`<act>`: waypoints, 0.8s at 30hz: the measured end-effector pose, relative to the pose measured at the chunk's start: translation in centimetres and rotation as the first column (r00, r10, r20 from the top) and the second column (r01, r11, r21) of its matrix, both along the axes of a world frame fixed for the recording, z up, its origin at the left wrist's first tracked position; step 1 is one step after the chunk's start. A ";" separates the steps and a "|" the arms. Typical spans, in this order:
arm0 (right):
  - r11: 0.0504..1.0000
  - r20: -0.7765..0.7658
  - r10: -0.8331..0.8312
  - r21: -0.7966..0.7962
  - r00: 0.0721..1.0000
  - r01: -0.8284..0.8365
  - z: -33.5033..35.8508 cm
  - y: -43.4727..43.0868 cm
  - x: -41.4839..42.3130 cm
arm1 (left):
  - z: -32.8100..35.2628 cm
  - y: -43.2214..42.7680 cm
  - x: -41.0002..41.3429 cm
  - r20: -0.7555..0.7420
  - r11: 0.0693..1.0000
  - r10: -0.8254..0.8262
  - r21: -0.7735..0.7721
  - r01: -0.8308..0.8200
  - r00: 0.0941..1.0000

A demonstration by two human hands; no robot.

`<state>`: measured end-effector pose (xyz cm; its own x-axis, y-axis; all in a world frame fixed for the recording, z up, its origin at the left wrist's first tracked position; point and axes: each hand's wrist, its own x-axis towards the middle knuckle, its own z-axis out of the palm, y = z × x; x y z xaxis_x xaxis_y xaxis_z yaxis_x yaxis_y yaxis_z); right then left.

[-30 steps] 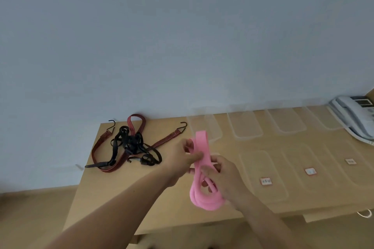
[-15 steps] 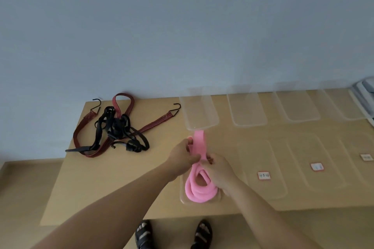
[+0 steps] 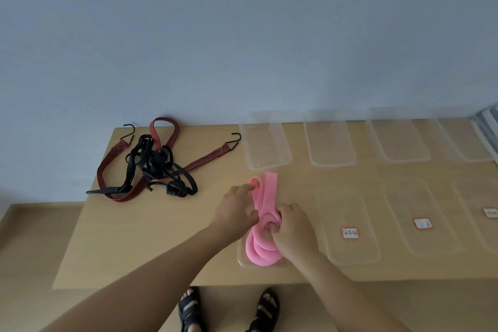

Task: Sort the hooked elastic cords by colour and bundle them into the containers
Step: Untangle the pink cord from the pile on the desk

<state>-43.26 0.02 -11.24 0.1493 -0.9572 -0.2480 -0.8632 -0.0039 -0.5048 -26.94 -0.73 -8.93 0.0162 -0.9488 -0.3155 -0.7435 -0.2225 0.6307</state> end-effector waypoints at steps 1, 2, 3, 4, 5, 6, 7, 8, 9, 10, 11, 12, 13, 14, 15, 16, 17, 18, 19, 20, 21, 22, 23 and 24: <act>1.000 -0.005 0.005 -0.007 1.000 -0.005 0.0 -0.1 0.1 | 0.0 0.5 0.2 0.056 0.999 -0.040 -0.014 0.041 0.998; 1.000 -0.016 0.014 -0.016 1.000 -0.014 -0.1 -0.3 0.2 | 0.1 0.9 0.3 0.104 0.995 -0.097 -0.012 0.098 0.990; 0.999 -0.030 0.026 -0.028 0.999 -0.027 -0.1 -0.4 0.2 | 0.1 1.2 0.3 0.142 0.987 -0.161 0.009 0.162 0.977; 0.998 -0.043 0.041 -0.037 0.998 -0.043 -0.1 -0.6 0.2 | 0.1 1.3 0.2 0.176 0.976 -0.216 0.033 0.214 0.960; 0.997 -0.053 0.053 -0.045 0.997 -0.055 0.0 -0.7 0.3 | 0.1 1.2 0.1 0.202 0.969 -0.248 0.049 0.243 0.947; 0.997 -0.057 0.059 -0.055 0.997 -0.062 0.0 -0.9 0.3 | 0.1 0.9 0.0 0.216 0.965 -0.262 0.060 0.255 0.941; 0.996 -0.055 0.059 -0.067 0.997 -0.063 0.1 -1.0 0.3 | 0.2 0.5 0.0 0.221 0.964 -0.265 0.065 0.257 0.939; 0.995 -0.052 0.059 -0.077 0.997 -0.063 0.2 -1.1 0.3 | 0.2 0.2 -0.1 0.222 0.965 -0.264 0.068 0.255 0.939; 0.994 -0.049 0.061 -0.083 0.997 -0.065 0.2 -1.2 0.4 | 0.2 0.0 0.0 0.221 0.965 -0.262 0.069 0.253 0.939; 0.994 -0.044 0.064 -0.084 0.997 -0.068 0.3 -1.1 0.3 | 0.3 -0.1 0.1 0.219 0.964 -0.265 0.070 0.256 0.939; 0.994 -0.035 0.064 -0.085 0.997 -0.067 0.4 -1.1 0.3 | 0.4 0.0 0.1 0.215 0.962 -0.272 0.069 0.263 0.938; 0.994 -0.026 0.062 -0.089 0.998 -0.064 0.7 -1.0 0.2 | 0.5 0.2 0.3 0.208 0.961 -0.276 0.064 0.269 0.938; 0.993 -0.021 0.058 -0.103 0.998 -0.060 1.0 -0.9 0.2 | 0.7 0.4 0.4 0.195 0.962 -0.272 0.053 0.267 0.942; 0.990 -0.027 0.057 -0.124 0.998 -0.060 1.4 -0.9 0.2 | 0.9 0.6 0.7 0.180 0.966 -0.259 0.035 0.257 0.949; 0.986 -0.043 0.060 -0.151 0.997 -0.066 1.9 -0.9 0.4 | 1.2 0.8 1.1 0.165 0.972 -0.234 0.009 0.235 0.958; 0.981 -0.065 0.068 -0.176 0.996 -0.078 2.6 -1.0 0.8 | 1.6 0.9 1.6 0.151 0.979 -0.199 -0.021 0.205 0.968; 0.977 -0.077 0.075 -0.195 0.994 -0.089 3.3 -1.1 1.3 | 2.0 0.9 2.3 0.139 0.984 -0.159 -0.053 0.168 0.977; 0.975 -0.072 0.085 -0.201 0.994 -0.098 4.0 -1.2 2.1 | 2.4 0.9 3.1 0.126 0.988 -0.119 -0.084 0.130 0.985; 0.975 -0.054 0.102 -0.192 0.993 -0.110 4.6 -1.4 3.1 | 2.9 0.8 4.1 0.111 0.991 -0.074 -0.106 0.086 0.991; 0.977 -0.029 0.125 -0.171 0.992 -0.128 5.3 -1.6 4.2 | 3.3 0.8 5.3 0.096 0.992 -0.026 -0.118 0.037 0.995; 0.979 -0.004 0.149 -0.143 0.989 -0.148 5.7 -1.8 5.4 | 3.7 0.7 6.6 0.084 0.992 0.025 -0.122 -0.014 0.996; 0.980 0.018 0.168 -0.114 0.986 -0.165 6.1 -2.0 6.7 | 4.1 0.7 8.0 0.075 0.991 0.069 -0.122 -0.059 0.995; 0.980 0.038 0.181 -0.090 0.983 -0.177 6.5 -2.3 8.0 | 4.5 0.7 9.5 0.070 0.988 0.107 -0.117 -0.098 0.992; 0.980 0.054 0.191 -0.071 0.980 -0.187 6.8 -2.7 9.3 | 4.9 0.8 11.1 0.066 0.985 0.141 -0.113 -0.133 0.988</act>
<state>-33.92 -2.63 -4.49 0.3422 -0.9240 -0.1706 -0.8115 -0.1991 -0.5494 -15.84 0.03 -3.99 0.1676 -0.9643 -0.2050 -0.7558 -0.2592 0.6014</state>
